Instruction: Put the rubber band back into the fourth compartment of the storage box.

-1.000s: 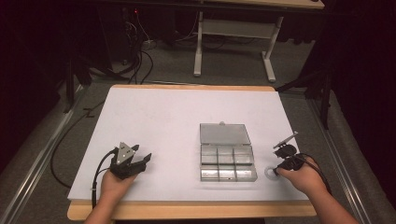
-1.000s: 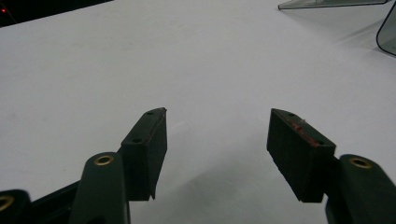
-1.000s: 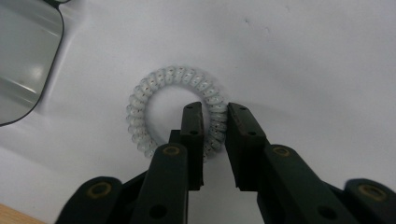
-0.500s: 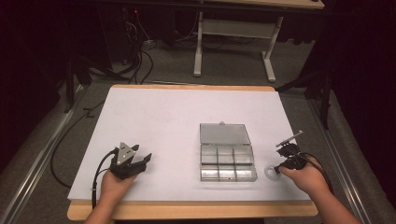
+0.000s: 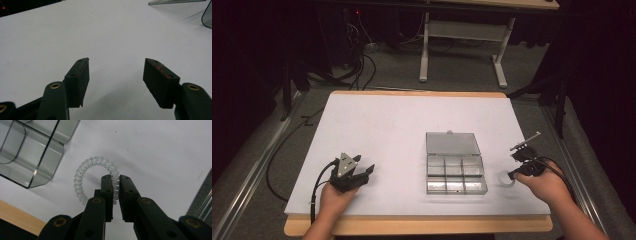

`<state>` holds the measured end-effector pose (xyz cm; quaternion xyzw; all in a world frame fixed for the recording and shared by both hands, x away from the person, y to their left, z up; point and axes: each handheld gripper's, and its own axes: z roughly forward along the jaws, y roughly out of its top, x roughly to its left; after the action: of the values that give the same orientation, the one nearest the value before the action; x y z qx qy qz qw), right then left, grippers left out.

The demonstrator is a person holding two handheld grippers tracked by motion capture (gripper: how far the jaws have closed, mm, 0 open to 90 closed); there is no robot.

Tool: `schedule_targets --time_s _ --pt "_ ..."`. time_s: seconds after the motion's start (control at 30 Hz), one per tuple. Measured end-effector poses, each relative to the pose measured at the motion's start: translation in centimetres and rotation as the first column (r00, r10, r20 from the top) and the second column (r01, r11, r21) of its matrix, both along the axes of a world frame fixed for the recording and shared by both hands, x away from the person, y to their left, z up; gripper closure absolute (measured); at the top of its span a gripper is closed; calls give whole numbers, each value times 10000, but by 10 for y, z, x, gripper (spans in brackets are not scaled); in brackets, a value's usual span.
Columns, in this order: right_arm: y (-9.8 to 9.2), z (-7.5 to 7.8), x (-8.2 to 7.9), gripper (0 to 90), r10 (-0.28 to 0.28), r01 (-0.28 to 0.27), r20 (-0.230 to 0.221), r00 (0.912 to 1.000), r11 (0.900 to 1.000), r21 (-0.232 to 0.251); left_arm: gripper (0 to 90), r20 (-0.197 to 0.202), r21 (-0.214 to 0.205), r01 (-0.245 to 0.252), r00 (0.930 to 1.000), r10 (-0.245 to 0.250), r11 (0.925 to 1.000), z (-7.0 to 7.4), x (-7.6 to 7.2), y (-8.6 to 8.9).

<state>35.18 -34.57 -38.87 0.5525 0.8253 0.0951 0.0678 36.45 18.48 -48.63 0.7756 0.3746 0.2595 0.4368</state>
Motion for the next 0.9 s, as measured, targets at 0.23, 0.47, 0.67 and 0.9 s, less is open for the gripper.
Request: schedule_targets --time_s 0.23,0.47,0.67,0.9 --pt "9 21 -1 830 204 -204 171 9996 9998 -33 383 23 -3 7 10000 -7 10000 0 0 0" --pt "25 32 3 830 532 -534 294 9982 9985 84 383 17 -32 -5 10000 5 10000 0 0 0" --pt "41 32 8 829 886 -892 344 9955 9959 167 382 -6 -49 12 10000 -12 10000 0 0 0" --pt "59 28 12 829 1211 -1221 401 9918 9922 251 382 21 -56 3 10000 -3 10000 0 0 0"
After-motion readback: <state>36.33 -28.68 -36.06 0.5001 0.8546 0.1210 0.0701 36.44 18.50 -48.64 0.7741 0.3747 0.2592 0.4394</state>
